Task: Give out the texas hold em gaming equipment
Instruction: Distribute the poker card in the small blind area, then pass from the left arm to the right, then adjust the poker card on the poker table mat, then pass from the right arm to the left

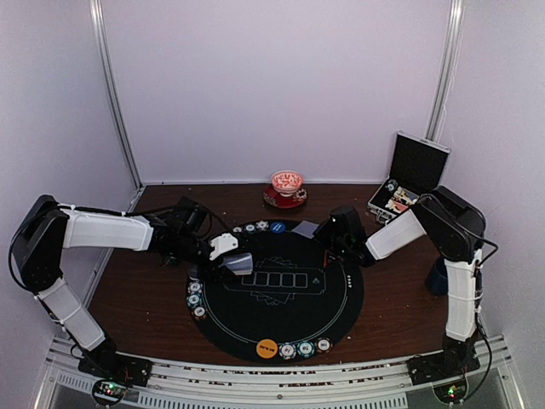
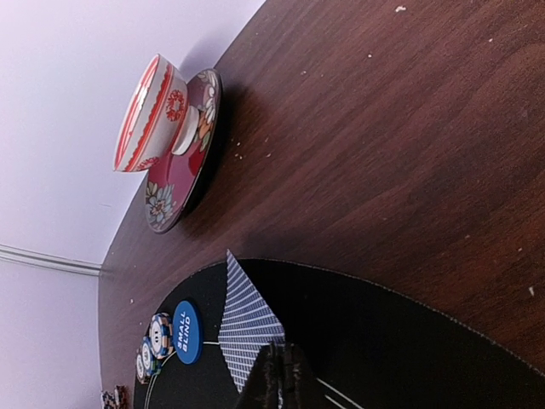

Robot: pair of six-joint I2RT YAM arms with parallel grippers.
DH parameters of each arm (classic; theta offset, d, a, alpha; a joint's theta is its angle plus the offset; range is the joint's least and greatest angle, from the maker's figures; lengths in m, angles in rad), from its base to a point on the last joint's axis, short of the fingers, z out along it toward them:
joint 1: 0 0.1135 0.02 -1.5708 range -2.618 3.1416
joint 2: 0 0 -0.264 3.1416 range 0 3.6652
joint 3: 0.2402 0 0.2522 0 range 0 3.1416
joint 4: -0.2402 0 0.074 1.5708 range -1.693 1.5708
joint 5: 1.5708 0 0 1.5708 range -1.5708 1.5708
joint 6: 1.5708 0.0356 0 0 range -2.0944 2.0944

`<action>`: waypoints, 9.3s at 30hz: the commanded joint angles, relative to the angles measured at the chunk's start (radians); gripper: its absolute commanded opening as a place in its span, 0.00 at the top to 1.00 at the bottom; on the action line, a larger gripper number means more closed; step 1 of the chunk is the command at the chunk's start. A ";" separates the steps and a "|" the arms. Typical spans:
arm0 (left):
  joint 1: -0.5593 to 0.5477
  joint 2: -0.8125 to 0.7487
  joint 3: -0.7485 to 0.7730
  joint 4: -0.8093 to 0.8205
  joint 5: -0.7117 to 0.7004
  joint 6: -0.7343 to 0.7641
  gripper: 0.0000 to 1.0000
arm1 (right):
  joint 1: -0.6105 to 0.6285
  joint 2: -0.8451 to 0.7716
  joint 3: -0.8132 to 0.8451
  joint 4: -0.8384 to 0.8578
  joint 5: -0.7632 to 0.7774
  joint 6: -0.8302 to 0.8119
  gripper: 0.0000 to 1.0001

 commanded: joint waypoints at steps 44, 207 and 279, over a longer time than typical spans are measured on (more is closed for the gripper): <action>-0.003 -0.006 0.026 0.005 0.030 0.011 0.51 | 0.196 -0.221 -0.112 0.079 -0.399 -0.268 0.32; 0.116 -0.109 0.089 -0.169 0.208 0.082 0.02 | 0.284 -0.207 0.363 -0.925 -0.477 -0.537 0.98; 0.025 -0.075 0.013 0.011 0.101 0.029 0.02 | 0.331 -0.148 0.190 -0.221 -0.527 -0.103 1.00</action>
